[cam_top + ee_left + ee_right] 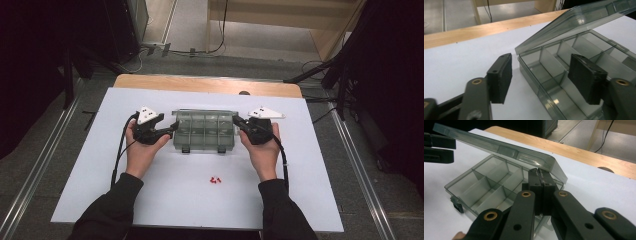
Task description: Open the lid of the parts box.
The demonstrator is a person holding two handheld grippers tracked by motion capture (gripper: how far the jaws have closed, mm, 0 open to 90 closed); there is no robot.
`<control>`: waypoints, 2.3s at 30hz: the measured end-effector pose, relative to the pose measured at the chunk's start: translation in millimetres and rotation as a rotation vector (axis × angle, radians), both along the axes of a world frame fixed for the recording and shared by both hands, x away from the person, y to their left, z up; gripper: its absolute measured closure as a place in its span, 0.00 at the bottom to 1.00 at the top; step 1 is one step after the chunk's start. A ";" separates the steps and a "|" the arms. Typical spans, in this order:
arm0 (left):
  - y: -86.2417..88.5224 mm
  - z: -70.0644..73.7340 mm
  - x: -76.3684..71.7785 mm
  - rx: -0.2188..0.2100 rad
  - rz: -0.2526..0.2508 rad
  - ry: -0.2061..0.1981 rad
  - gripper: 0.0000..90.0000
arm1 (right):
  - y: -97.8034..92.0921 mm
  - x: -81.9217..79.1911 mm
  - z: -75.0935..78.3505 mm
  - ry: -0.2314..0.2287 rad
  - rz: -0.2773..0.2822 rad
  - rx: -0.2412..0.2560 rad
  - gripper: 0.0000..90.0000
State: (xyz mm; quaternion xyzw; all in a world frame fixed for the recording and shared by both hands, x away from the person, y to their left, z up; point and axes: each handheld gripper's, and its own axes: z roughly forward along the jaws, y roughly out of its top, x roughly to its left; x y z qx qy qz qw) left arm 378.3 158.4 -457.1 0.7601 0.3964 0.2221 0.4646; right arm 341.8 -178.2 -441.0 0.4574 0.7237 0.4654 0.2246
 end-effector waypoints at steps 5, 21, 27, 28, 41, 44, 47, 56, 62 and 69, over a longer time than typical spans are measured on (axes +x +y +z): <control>-3.1 4.3 9.2 0.009 -0.005 -0.013 0.48 | -0.2 3.1 2.6 -0.006 -0.005 0.002 1.00; -1.7 11.9 24.2 -0.047 -0.031 -0.047 0.70 | 1.6 13.6 11.0 -0.026 -0.017 0.013 1.00; -2.2 15.8 27.0 -0.036 -0.037 -0.059 0.77 | 0.7 17.2 13.1 -0.029 -0.017 0.019 1.00; -2.6 16.5 27.4 -0.044 -0.038 -0.060 0.77 | 0.7 17.2 13.1 -0.029 -0.017 0.019 1.00; -5.1 21.0 29.9 -0.081 -0.027 -0.055 0.84 | -9.1 15.4 11.9 -0.016 0.020 0.042 0.94; -4.8 20.9 30.9 -0.086 -0.021 -0.052 0.84 | -15.4 14.1 7.8 -0.009 0.029 0.048 0.92; -5.3 21.2 31.3 -0.093 -0.015 -0.048 0.84 | -20.7 15.4 1.9 0.000 0.005 0.050 0.87; -6.2 21.2 33.2 -0.116 -0.008 -0.040 0.84 | -17.9 32.9 -13.9 -0.057 -0.013 0.079 0.64; -6.2 23.2 35.1 -0.121 -0.010 -0.032 0.84 | -15.2 42.1 -17.9 -0.084 -0.007 0.079 0.69; -5.1 26.2 37.0 -0.141 -0.013 -0.026 0.84 | -13.8 47.8 -21.0 -0.109 0.003 0.062 0.82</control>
